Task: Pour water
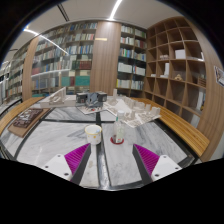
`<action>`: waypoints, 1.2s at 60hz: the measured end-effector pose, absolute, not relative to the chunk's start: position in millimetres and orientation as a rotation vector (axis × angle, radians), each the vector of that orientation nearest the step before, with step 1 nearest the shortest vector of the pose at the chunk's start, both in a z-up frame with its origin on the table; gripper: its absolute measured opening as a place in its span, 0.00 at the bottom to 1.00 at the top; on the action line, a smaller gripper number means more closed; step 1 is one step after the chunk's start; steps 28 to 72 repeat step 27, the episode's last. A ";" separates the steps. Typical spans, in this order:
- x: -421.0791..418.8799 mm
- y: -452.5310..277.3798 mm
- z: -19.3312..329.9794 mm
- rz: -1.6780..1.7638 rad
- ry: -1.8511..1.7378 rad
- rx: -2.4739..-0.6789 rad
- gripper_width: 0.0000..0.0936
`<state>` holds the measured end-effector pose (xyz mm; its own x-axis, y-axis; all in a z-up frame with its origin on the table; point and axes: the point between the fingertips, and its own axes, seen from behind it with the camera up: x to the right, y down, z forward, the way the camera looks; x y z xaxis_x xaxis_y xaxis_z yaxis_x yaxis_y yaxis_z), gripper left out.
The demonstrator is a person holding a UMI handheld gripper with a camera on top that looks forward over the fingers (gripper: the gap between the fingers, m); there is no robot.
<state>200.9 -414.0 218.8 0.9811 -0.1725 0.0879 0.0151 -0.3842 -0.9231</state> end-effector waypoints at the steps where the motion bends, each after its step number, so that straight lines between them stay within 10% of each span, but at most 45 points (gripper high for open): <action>1: 200.0 -418.5 222.1 -0.205 0.112 -1.954 0.92; 72: 195.1 -466.6 252.5 -0.245 0.117 -1.885 0.91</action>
